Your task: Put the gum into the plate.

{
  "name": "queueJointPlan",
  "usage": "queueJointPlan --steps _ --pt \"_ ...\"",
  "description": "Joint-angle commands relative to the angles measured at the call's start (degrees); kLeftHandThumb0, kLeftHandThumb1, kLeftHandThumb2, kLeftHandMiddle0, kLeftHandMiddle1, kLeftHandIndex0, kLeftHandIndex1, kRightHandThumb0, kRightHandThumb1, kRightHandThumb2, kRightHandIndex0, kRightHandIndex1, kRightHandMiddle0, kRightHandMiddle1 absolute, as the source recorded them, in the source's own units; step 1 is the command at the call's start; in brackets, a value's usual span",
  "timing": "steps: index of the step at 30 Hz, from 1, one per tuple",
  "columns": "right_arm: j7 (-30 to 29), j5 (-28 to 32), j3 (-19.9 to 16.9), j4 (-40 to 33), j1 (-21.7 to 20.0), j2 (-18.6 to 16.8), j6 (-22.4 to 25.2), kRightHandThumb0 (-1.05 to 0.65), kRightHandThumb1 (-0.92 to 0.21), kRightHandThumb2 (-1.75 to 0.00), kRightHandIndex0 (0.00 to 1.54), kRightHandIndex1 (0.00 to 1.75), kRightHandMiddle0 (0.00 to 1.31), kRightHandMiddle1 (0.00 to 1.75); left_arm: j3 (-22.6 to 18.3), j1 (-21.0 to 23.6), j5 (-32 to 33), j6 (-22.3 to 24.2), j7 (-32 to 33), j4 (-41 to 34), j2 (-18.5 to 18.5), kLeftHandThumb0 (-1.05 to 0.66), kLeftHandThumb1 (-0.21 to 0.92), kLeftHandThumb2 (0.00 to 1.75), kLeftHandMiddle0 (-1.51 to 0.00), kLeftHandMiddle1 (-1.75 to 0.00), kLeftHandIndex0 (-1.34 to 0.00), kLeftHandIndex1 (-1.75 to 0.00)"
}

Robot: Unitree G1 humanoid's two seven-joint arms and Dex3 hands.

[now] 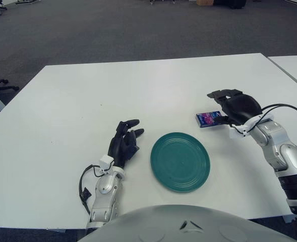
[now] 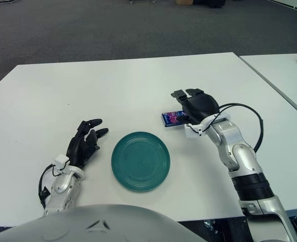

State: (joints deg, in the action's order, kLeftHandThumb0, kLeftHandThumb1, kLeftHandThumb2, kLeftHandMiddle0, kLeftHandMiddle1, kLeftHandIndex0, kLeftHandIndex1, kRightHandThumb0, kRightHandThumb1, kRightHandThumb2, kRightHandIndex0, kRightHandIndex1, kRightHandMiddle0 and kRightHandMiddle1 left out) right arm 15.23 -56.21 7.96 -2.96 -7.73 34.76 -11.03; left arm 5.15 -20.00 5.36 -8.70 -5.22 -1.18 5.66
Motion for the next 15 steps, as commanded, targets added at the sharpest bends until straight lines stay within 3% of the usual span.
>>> queueJointPlan --steps 1,9,15 --pt "0.3 1.7 2.1 2.7 -0.6 -0.5 0.2 -0.69 -0.92 -0.43 0.24 0.01 0.0 0.49 0.1 -0.3 -0.6 1.0 0.5 0.8 -0.4 -0.65 0.92 0.82 -0.45 -0.9 -0.26 -1.11" --pt "-0.4 3.1 6.3 9.6 -2.5 0.0 -0.9 -0.71 -0.92 -0.47 0.26 0.02 0.0 0.44 0.4 -0.3 -1.4 0.8 0.7 0.6 -0.4 -0.65 0.92 0.82 -0.45 -0.9 -0.27 -1.11" --pt "0.3 3.1 8.3 10.6 -3.5 0.2 -0.7 -0.72 -0.92 -0.46 0.27 0.02 0.0 0.42 0.4 -0.2 -1.3 0.8 0.4 0.6 -0.3 -0.64 0.92 0.83 -0.46 -0.9 -0.28 -1.11"
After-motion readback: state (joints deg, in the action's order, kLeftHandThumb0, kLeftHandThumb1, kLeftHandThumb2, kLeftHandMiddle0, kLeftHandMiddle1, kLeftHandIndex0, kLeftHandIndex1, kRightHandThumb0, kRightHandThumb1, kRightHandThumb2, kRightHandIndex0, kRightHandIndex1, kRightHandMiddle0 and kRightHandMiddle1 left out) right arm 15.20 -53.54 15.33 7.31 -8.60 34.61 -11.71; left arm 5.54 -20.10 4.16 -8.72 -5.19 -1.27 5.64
